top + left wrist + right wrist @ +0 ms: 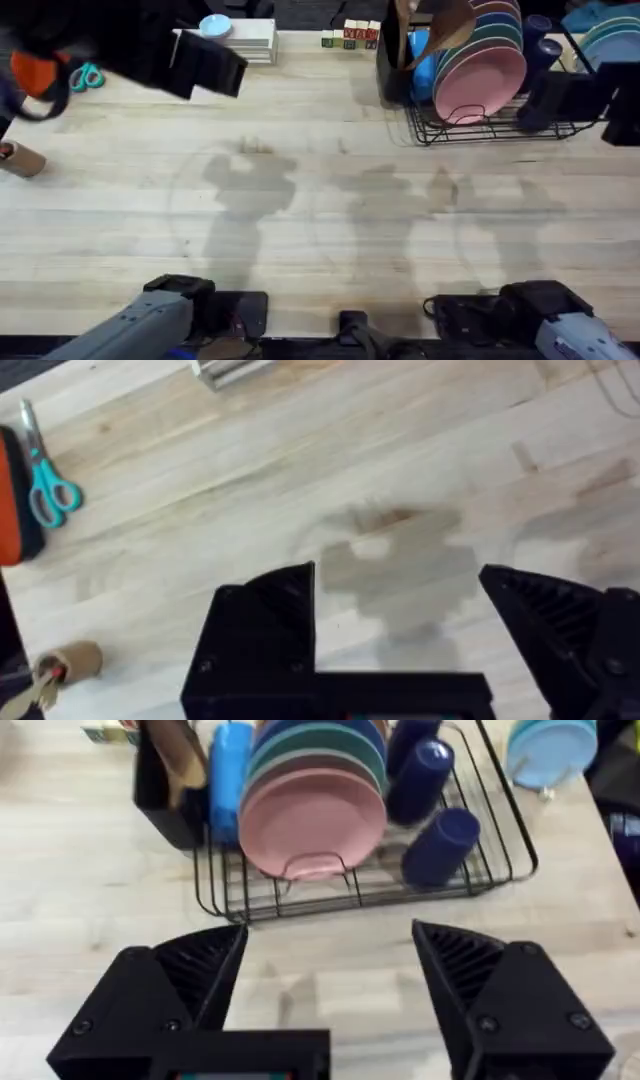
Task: Pick up the spoon on the table one by one and put them onto the rack
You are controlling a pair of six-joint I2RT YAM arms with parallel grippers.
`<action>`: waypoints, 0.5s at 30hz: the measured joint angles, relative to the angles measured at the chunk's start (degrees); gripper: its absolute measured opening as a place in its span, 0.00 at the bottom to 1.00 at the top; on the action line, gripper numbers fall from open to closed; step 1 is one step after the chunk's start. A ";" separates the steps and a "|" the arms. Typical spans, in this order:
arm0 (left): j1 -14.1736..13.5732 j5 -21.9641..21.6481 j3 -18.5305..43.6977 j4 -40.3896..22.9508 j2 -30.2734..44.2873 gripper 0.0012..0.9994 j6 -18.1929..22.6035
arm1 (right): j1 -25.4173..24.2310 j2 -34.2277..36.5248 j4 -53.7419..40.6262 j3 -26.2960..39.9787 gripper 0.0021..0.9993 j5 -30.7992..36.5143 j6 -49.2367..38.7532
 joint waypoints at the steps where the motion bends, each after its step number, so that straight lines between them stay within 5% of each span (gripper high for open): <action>1: 0.00 -0.02 0.00 -0.82 -0.73 1.00 0.00 | -0.38 0.00 -0.53 0.02 0.99 0.01 0.14; 15: 0.00 0.26 0.02 -8.69 -3.14 0.99 -3.98 | -0.63 0.00 -0.99 0.02 0.99 0.00 0.67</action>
